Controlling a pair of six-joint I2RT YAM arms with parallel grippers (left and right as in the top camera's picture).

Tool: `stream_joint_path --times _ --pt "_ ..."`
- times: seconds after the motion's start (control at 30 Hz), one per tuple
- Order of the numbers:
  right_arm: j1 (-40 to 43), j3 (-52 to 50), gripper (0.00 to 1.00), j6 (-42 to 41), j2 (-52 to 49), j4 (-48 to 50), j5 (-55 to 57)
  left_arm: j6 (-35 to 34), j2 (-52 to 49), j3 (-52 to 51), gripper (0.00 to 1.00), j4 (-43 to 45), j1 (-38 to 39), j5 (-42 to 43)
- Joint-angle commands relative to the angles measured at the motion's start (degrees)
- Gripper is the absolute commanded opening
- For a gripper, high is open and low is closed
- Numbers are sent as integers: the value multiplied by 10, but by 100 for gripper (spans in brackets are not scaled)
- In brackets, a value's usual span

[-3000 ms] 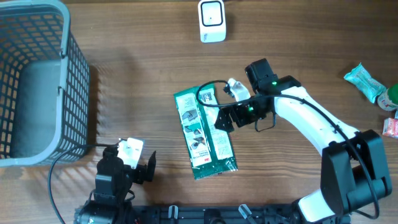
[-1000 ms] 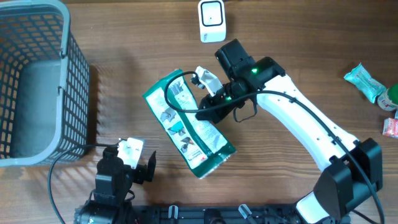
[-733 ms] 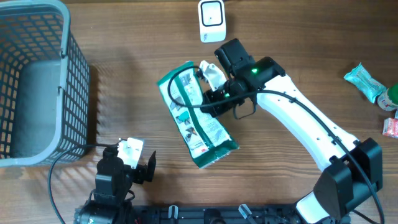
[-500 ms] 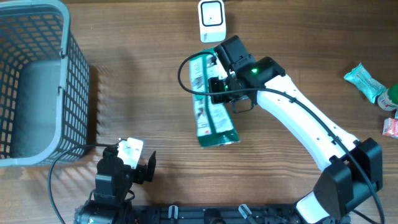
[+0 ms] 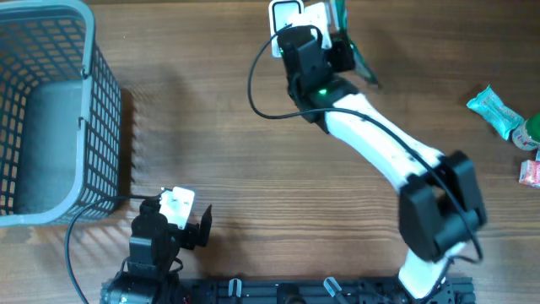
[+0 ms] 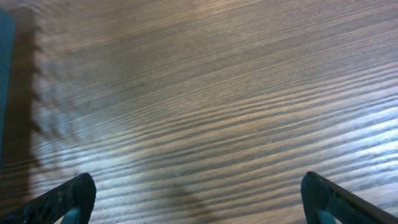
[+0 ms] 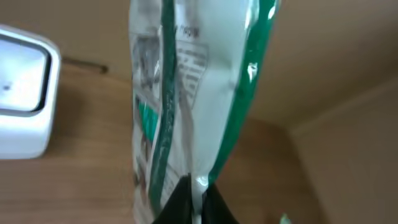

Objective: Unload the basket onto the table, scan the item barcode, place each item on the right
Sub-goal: 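Raise gloves pack with right gripper and hold it at scanner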

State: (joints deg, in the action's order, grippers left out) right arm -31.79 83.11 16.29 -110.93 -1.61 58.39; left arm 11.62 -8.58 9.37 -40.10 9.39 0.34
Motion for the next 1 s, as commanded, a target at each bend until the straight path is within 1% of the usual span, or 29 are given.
stream_joint_path --times 0.0,0.07,0.13,0.2,0.27,0.5,0.63,0.97 --pt "-1 6 4 208 -86 121 109 -5 3 -1 100 0 2 3" --pt "-2 6 4 306 -147 232 133 -5 3 -1 100 0 2 3" --pt "-3 6 4 351 -190 290 150 -5 3 -1 100 0 2 3" --pt "-8 6 4 351 -209 295 151 -5 3 -1 100 0 2 3" --pt "-16 6 4 332 -214 294 146 -5 3 -1 100 0 2 3" --pt "-21 6 4 351 -243 309 109 -5 3 -1 100 0 2 3" --pt "-28 12 4 432 -276 317 66 -5 3 -1 100 0 2 3" --pt "-43 116 4 465 -348 320 52 -5 3 -1 100 0 2 3"
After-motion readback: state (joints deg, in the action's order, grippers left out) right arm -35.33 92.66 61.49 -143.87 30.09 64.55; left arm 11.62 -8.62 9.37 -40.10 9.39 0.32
